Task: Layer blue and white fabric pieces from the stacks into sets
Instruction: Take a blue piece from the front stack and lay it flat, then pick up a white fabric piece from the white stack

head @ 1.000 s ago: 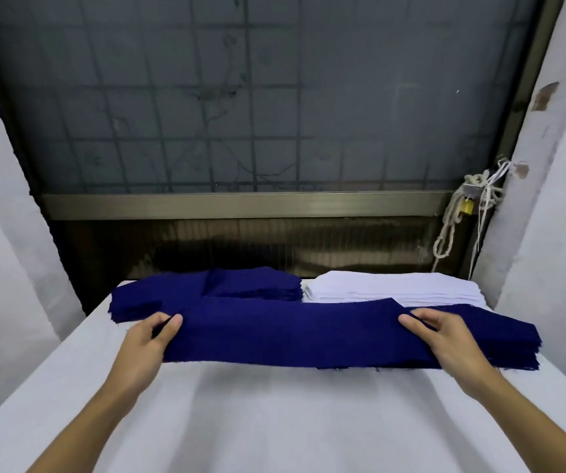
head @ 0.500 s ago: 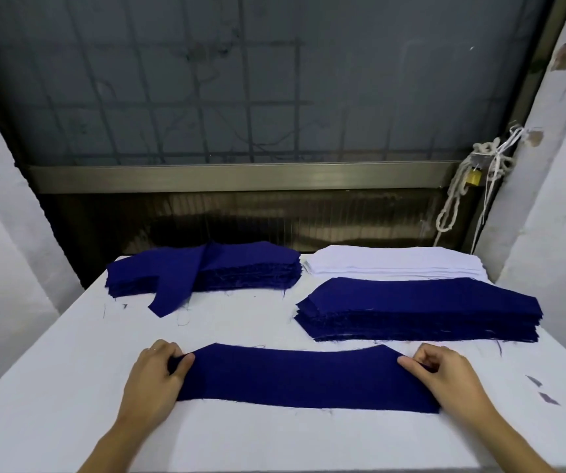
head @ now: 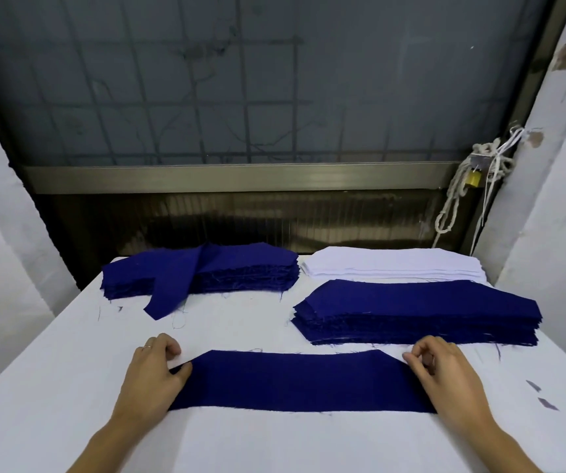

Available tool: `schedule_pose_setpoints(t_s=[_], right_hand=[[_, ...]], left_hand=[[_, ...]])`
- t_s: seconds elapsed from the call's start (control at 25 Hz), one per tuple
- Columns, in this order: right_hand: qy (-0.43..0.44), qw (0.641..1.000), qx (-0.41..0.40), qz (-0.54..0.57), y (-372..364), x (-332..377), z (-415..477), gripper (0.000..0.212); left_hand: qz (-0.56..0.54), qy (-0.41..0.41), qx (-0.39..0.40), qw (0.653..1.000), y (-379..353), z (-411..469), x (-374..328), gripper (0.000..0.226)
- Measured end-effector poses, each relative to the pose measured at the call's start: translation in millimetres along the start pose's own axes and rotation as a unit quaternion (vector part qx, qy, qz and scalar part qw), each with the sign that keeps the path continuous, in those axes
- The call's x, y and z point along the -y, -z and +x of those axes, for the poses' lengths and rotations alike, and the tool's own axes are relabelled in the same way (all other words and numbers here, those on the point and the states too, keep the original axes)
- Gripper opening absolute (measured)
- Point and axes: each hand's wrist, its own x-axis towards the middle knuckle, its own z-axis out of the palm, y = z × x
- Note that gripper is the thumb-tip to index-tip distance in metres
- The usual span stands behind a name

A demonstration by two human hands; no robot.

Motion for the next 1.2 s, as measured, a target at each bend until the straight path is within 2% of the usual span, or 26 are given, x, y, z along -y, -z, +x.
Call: schedule_pose_setpoints(t_s=[0.08, 0.2, 0.36, 0.48, 0.56, 0.72, 0.84, 1.08, 1.2], right_hand=[[0.000, 1.000, -0.025, 0.019, 7.8, 7.1, 10.0, 0.024], [0.012, 0.996, -0.046, 0.070, 22.3, 20.8, 44.2, 0.022], [-0.002, 0.995, -0.017, 0.098, 28.4, 32.7, 105.5, 0.026], [-0.011, 0.996, 0.005, 0.091, 20.3, 32.7, 145.8, 0.025], [-0.018, 0.997, 0.023, 0.072, 11.3, 28.4, 167.7, 0.021], [-0.025, 0.998, 0.052, 0.013, -11.2, 15.4, 208.2, 0.014], [-0.025, 0.996, 0.079, -0.019, -28.1, 7.7, 232.0, 0.007], [-0.012, 0.992, 0.107, -0.064, -56.4, -11.2, 255.5, 0.013], [0.003, 0.992, 0.097, -0.081, -61.1, -13.7, 256.9, 0.014]], left_hand=[[0.016, -0.024, 0.007, 1.000, 3.7, 17.2, -19.5, 0.028], [0.038, -0.106, 0.010, 0.994, 6.6, 50.6, -72.4, 0.022], [0.093, -0.233, 0.024, 0.968, -12.9, 95.1, -159.3, 0.015], [0.090, -0.269, 0.054, 0.958, -44.0, 124.1, -213.6, 0.013], [0.093, -0.264, 0.085, 0.956, -69.9, 141.5, -235.9, 0.015], [0.097, -0.214, 0.154, 0.960, -124.5, 175.2, -257.9, 0.034], [0.131, -0.185, 0.177, 0.958, -158.4, 193.2, -265.3, 0.044], [0.180, -0.124, 0.163, 0.962, -203.8, 213.7, -275.0, 0.038], [0.149, -0.067, 0.174, 0.971, -214.8, 216.8, -276.5, 0.031]])
